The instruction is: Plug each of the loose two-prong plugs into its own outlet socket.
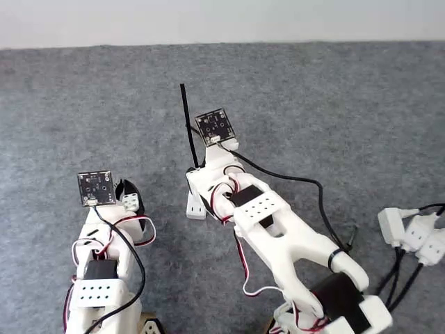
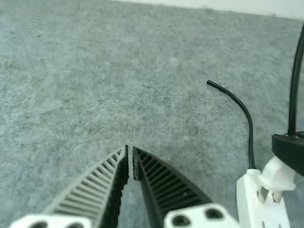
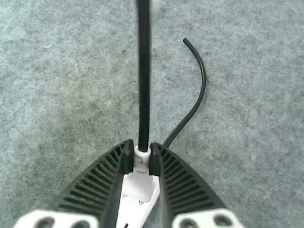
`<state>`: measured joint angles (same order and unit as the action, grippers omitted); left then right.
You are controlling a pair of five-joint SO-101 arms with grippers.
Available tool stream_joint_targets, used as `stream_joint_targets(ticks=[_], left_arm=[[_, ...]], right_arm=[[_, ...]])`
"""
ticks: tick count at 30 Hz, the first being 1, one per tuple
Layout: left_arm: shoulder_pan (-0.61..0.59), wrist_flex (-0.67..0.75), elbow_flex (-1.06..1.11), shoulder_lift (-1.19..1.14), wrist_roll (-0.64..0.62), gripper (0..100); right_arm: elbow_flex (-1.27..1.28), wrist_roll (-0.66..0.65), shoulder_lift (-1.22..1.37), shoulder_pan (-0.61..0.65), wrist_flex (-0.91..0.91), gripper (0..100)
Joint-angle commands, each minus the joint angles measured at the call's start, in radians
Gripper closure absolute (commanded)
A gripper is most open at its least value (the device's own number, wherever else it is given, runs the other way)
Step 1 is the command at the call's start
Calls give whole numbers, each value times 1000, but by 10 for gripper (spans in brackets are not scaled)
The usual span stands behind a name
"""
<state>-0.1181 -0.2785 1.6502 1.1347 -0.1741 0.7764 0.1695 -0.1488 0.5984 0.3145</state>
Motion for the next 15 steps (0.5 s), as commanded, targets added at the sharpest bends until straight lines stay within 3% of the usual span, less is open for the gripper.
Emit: stream_joint_targets(ticks=[1,9,15], left_arm=[[6,-3,-39,15,14,987],[15,-8,-36,15,15,987],[32,-115,-68,15,37,986]], right_arm=[[-17,8,-4,-8,-1,991],[57,3,-82,-4,-25,991],[64,2,-81,-4,-42,991]])
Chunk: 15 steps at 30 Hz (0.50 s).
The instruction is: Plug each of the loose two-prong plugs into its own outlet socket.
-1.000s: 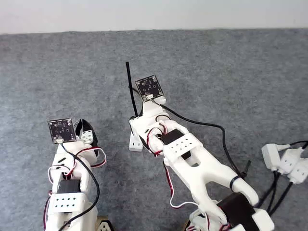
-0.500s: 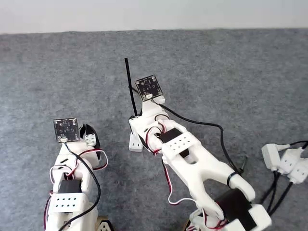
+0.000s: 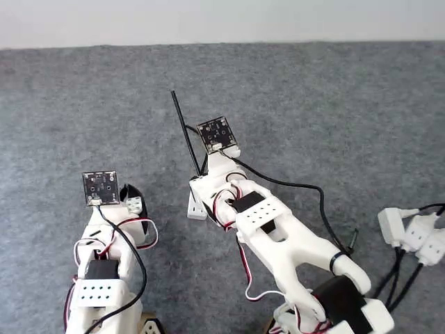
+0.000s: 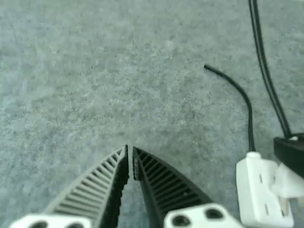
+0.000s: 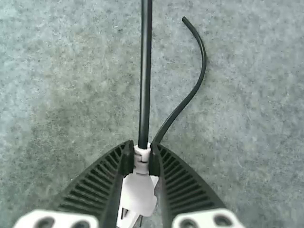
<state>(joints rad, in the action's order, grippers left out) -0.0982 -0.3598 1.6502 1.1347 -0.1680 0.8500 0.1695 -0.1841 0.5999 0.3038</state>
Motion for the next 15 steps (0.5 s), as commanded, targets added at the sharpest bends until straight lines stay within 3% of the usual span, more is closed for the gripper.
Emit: stream_joint_targets(ticks=[1,7,11,15], left_arm=[[12,-40,-68,15,51,986],[15,-51,-74,14,69,986],[37,-178,-125,12,74,985],[41,-206,-134,12,114,985]], right_arm=[[-9,2,-45,-5,-35,991],[-12,-54,-133,-16,82,991],[-8,-92,-318,-5,237,991],[3,-141,-463,-4,354,991]])
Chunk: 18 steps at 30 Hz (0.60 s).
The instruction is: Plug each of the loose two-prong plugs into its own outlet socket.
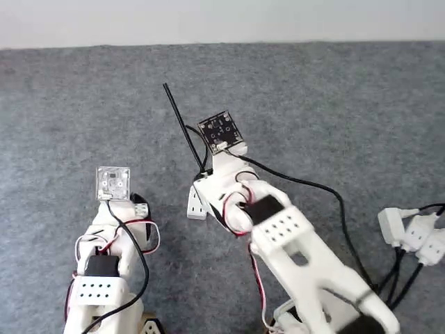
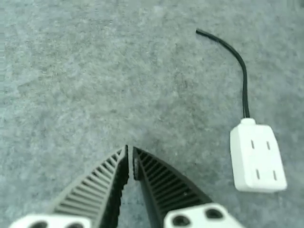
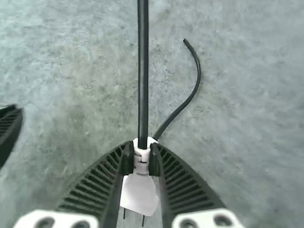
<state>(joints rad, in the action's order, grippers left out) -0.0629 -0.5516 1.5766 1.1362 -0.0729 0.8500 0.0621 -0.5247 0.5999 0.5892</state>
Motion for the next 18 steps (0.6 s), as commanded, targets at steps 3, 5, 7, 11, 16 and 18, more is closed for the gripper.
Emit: stream_joint_targets(ticks=[3,5,7,11,16,18], left_arm=[[6,-15,-71,-9,17,985],[6,-12,-105,-86,17,985],[6,-8,-166,-219,18,985],[-9,23,-326,-540,43,986],[-25,-9,-433,-671,81,987],[-25,-9,-432,-660,81,987]], right_arm=[[28,-40,-193,-2,91,991],[44,-41,-228,-1,91,991],[51,-68,-255,19,102,991],[48,-92,-262,42,134,991],[-32,-44,-131,-171,197,991],[-74,-25,-41,-265,225,991]])
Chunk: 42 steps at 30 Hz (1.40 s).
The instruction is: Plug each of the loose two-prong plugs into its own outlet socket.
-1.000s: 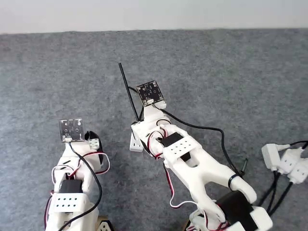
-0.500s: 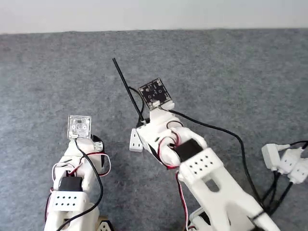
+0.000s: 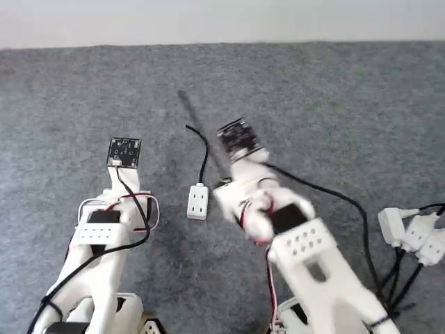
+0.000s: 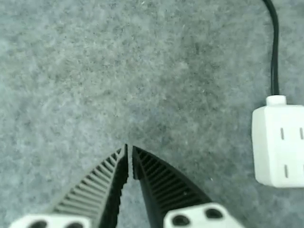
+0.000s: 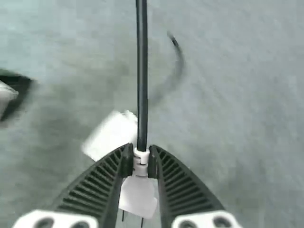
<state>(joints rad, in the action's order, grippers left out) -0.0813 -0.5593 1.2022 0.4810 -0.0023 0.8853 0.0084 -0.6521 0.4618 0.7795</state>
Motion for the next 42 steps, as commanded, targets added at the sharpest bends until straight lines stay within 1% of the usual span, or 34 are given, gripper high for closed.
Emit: stream_joint_targets(ticks=[1,4,11,14,17,21,30,34,42], left_arm=[[-6,-2,-48,6,11,987],[-6,-2,-27,41,11,987],[-6,-2,-12,63,12,986],[-6,-2,-12,63,14,985],[-6,-3,-12,63,15,985],[-6,-6,-12,63,17,985],[-6,-6,-10,63,17,985],[-6,-6,-10,63,17,985],[-6,-6,-10,63,17,985]], right_arm=[[-126,32,139,-166,45,991],[-157,35,295,-245,42,991],[-292,29,532,-348,41,985],[-339,28,591,-371,47,947],[-370,26,634,-372,47,913],[-381,-18,654,-367,47,909],[-377,-18,661,-366,47,909],[-361,-20,679,-334,38,909],[-422,-20,746,-338,50,911]])
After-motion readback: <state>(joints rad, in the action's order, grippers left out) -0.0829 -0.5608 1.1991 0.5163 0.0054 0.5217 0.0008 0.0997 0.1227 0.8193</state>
